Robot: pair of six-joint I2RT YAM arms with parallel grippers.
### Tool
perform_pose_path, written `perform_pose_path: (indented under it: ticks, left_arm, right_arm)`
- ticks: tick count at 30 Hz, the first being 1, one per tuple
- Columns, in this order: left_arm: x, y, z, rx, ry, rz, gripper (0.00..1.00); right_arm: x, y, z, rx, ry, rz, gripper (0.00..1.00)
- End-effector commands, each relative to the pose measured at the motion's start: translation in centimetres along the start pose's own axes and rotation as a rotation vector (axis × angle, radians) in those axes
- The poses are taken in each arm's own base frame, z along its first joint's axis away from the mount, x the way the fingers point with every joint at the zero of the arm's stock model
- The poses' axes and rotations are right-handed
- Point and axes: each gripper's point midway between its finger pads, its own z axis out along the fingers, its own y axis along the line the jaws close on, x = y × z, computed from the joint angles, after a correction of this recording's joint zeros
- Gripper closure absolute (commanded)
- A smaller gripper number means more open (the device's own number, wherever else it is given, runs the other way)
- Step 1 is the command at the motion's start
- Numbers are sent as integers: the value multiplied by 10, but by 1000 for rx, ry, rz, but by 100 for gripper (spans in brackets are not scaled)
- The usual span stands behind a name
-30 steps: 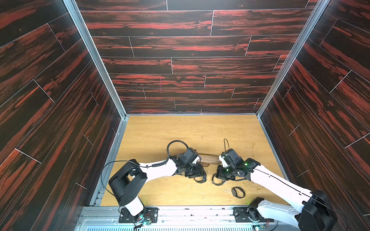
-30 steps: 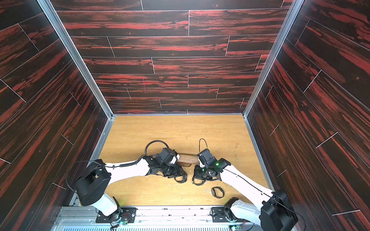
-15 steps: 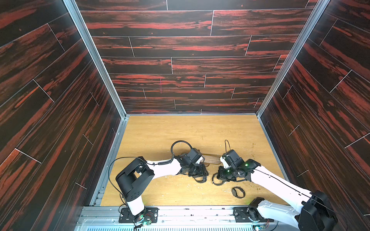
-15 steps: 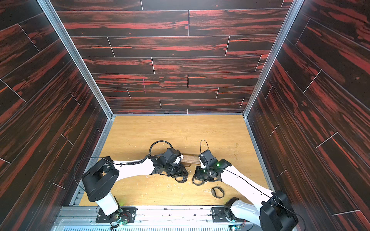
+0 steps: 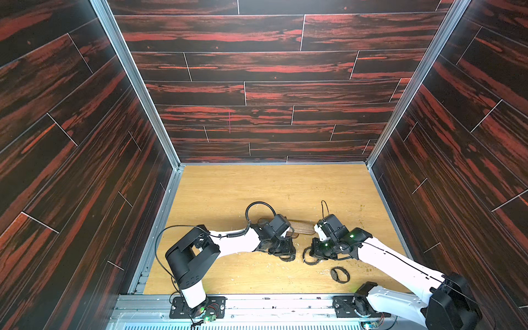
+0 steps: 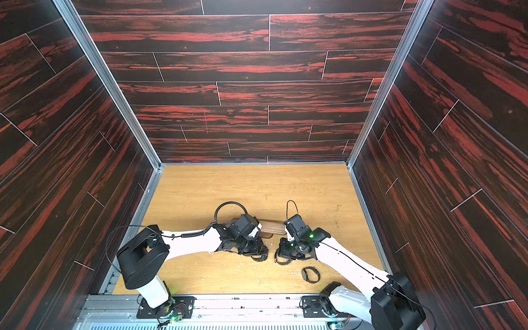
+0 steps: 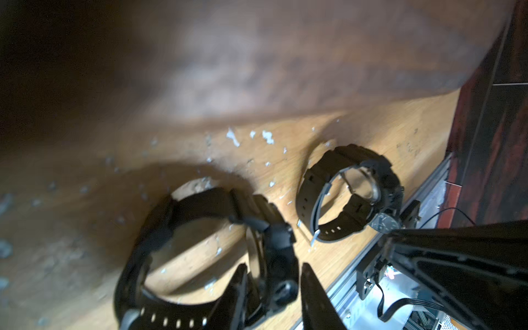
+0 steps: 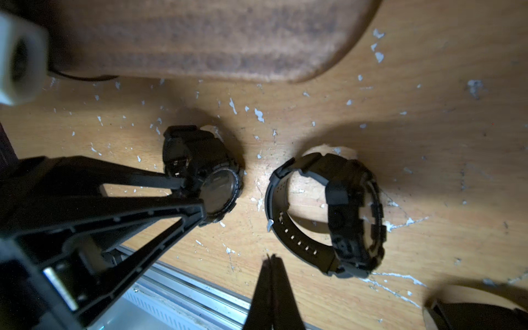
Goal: Place watch on stand
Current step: Pick up the watch at the center of the board.
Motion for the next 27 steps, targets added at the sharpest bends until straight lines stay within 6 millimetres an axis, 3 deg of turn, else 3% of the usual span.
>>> perform_pose_path:
  ticks: [1,12,17,24,27]
  left_arm:
    - [-1,-7,-19,-27,-37,25,65]
    - [3,-16,-51,-31,-123,56,62]
    - [7,-3,-77,-81,-187,47,61]
    - [5,25,-132,-163,-389,-10,56]
    - [5,38,-149,-178,-474,-38,52]
  right_arm:
    - [4,-2,-1,-7,4,6,98]
    - [9,3,-3,-45,18,-25,96]
    - [12,17,-1,-47,30,-98,93]
    - [17,41,14,35,48,-178,65]
    - [15,45,23,58,46,-169,62]
